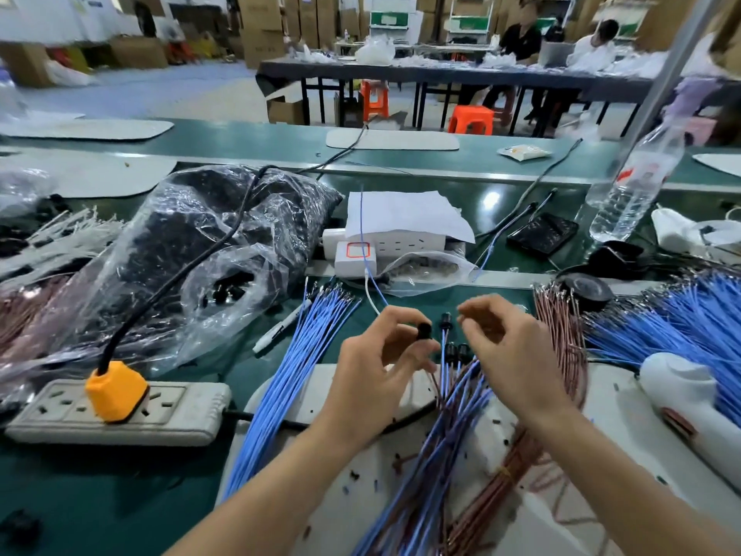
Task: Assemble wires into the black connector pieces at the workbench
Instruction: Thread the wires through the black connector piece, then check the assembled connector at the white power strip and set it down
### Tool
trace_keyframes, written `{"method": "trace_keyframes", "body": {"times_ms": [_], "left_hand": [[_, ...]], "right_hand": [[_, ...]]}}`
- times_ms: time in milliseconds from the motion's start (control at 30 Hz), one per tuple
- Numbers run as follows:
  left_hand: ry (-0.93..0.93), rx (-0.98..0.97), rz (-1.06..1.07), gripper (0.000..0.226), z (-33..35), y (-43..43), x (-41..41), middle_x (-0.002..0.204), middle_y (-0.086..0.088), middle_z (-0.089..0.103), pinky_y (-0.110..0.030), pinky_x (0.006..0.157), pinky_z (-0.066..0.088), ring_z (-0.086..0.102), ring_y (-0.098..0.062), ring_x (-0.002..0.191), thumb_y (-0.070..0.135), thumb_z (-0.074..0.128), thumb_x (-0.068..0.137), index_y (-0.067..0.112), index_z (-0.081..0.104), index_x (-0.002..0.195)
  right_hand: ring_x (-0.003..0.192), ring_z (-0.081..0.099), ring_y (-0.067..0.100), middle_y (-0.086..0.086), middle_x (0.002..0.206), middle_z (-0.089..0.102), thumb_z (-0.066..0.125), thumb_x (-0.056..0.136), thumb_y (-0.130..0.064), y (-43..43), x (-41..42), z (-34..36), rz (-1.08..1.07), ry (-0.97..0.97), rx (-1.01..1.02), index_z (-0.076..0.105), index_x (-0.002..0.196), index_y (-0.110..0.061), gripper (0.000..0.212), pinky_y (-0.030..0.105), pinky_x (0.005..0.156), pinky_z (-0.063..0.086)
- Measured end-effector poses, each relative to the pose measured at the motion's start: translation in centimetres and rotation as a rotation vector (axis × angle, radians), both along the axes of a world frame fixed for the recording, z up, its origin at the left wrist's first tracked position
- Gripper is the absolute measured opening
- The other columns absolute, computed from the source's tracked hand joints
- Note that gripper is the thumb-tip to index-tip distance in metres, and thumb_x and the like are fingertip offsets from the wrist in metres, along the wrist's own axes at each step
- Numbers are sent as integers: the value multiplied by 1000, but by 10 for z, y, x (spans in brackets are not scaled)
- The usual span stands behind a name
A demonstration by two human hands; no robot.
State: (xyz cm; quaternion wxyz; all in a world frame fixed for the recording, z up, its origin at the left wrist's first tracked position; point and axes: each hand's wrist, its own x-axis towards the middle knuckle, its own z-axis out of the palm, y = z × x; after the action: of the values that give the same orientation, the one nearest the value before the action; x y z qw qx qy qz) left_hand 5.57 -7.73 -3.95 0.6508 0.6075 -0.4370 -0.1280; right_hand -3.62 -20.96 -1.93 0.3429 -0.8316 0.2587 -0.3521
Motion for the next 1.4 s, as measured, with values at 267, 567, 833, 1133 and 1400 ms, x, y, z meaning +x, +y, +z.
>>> {"method": "trace_keyframes", "body": {"times_ms": [267, 567, 833, 1133, 1400], "left_hand": [[-90, 15, 24, 21, -6, -2, 4, 81, -5, 70, -31, 75, 57, 69, -9, 69, 9, 63, 89, 26, 58, 98], [-96, 49, 30, 13, -8, -1, 8, 82, -2, 71, -33, 74, 57, 69, -6, 70, 11, 64, 90, 13, 63, 102], [-79, 84, -20, 14, -6, -1, 4, 84, -1, 73, -27, 79, 55, 70, -11, 76, 3, 68, 85, 10, 67, 97], [-123, 111, -58, 16, -5, -1, -3, 88, 3, 75, -20, 81, 53, 71, -7, 83, 4, 71, 82, 9, 68, 97], [-166, 109, -65, 21, -3, 0, -4, 89, 9, 74, -15, 77, 51, 71, -5, 84, 6, 70, 83, 22, 68, 98]], "right_hand": [[119, 53, 31, 15, 126, 61, 44, 90, 2, -62, 119, -1, -7, 672, -321, 62, 122, -5, 37, 36, 98, 43], [105, 53, 30, 15, 107, 63, 54, 91, -2, -59, 120, -16, -5, 485, -428, 61, 100, -2, 11, 35, 87, 43], [61, 58, -1, -13, 66, 67, 73, 81, -9, -1, 25, 9, 100, -194, 288, 69, 81, -24, 16, 8, 61, 45], [59, 65, 14, 10, 66, 70, 73, 61, -14, 31, -28, 5, 239, -418, 800, 73, 71, -12, 11, 19, 60, 54], [64, 68, 16, 11, 69, 71, 76, 58, -20, 32, -35, 5, 258, -467, 834, 73, 68, -17, 11, 21, 64, 56]]}}
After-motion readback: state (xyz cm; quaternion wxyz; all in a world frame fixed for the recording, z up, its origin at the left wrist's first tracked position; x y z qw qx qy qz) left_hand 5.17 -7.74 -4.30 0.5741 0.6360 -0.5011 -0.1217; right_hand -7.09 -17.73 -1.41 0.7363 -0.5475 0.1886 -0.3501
